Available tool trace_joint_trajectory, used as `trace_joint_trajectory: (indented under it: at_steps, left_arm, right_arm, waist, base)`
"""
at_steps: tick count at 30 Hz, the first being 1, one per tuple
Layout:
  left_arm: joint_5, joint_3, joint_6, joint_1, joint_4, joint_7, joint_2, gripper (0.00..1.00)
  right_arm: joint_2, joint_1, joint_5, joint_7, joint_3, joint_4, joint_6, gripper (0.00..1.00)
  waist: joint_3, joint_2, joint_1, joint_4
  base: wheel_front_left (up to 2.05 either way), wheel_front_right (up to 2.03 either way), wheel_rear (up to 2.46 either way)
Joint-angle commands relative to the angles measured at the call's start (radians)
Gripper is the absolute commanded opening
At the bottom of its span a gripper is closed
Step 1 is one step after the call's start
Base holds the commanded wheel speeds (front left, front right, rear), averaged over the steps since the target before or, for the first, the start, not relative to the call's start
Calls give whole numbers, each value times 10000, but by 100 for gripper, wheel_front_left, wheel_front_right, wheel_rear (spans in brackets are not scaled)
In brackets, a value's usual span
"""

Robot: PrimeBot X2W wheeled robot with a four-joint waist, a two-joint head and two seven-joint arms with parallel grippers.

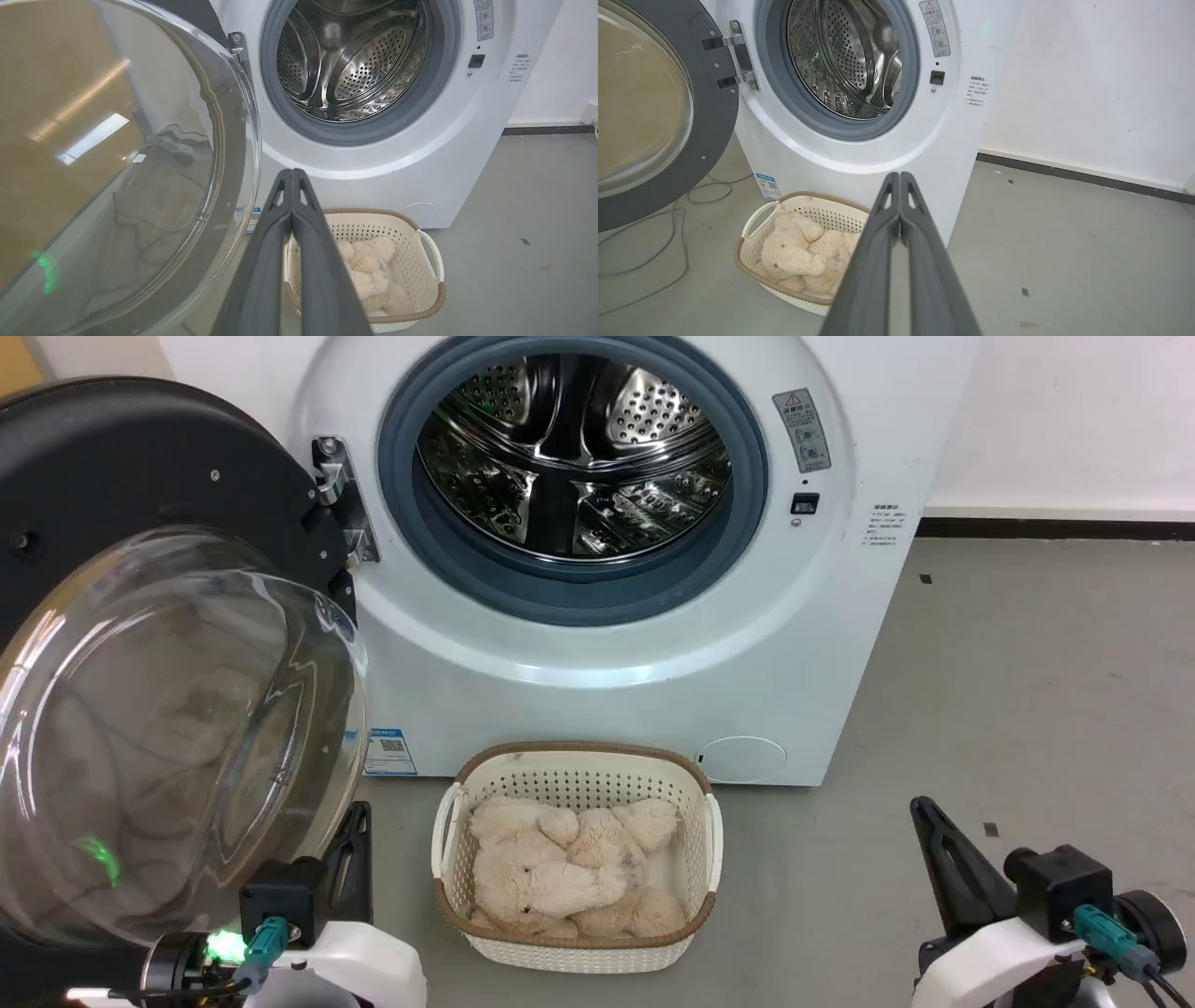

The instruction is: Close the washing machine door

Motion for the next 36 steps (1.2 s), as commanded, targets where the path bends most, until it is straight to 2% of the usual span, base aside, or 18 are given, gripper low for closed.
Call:
trace_joint_trajectory:
  at_steps: [1,10,11,36]
  left_arm:
    - [30,9,28,-142,-41,1,14,0]
    - [30,9,28,-142,-41,1,14,0]
    - [0,0,-2,3,2,-2,0,100]
    - [-178,-141,182,73,37,-467,1,100]
  right_arm:
    - [40,-116,-78,3,1,14,-7,0]
    - [40,-116,-78,3,1,14,-7,0]
    - [0,1,4,0,4,0,0,100]
    - [7,110,309,-467,-57,-53,-1,100]
  waist:
    - [0,0,0,0]
    - [0,0,0,0]
    - [0,0,0,0]
    - [-3,0,0,282]
  base:
    - [0,0,0]
    - [0,0,0]
    - [0,0,0]
    - [0,0,0]
